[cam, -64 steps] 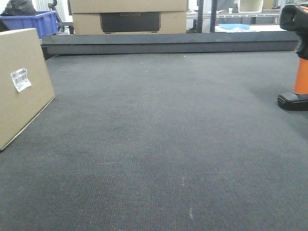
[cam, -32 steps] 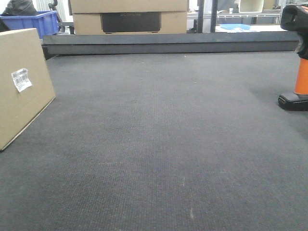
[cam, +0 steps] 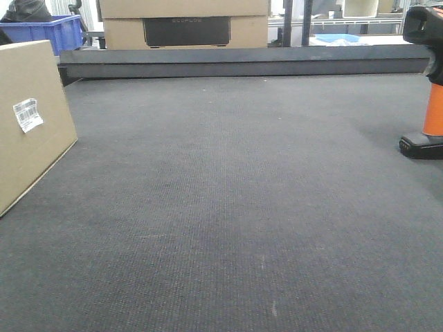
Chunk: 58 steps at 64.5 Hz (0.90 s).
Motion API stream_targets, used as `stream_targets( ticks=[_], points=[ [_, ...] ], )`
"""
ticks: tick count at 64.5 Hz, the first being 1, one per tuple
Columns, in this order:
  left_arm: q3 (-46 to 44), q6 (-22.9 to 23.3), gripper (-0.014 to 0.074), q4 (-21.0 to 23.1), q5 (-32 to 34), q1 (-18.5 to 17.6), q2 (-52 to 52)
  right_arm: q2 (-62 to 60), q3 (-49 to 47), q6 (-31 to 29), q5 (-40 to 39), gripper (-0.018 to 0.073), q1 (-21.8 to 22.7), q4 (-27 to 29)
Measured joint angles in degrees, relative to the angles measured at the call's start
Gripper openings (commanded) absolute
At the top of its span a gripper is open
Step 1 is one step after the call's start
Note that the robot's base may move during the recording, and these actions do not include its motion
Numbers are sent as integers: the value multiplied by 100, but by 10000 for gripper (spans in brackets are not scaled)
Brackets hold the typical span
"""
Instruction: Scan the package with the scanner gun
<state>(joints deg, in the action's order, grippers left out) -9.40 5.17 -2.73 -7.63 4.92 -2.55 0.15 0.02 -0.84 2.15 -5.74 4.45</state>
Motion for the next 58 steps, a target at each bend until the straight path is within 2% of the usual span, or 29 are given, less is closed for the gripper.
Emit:
stream_targets(
  ticks=[12,18,27,39,45,58],
  points=[
    [-1709,-25,-101,0,-1757,0,-1310,0,0,0,0,-168,0,0],
    [-2502,-55,-101,52,-2377,0,-2294,0,0,0,0,-168,0,0],
    [-3300,-67,-101,273,-2507,0,-3363,0,0,0,0,-168,0,0],
    [-4059,-67,-102,408,-2319,0,-4407,0,0,0,0,-168,0,0],
    [-4705,-67,-112,416,-2684,-57,-5156,0,0,0,0,-168,0,0],
    [-6079,-67,-111,337,-3507,-456,-6942,0,0,0,0,-168,0,0]
  ],
)
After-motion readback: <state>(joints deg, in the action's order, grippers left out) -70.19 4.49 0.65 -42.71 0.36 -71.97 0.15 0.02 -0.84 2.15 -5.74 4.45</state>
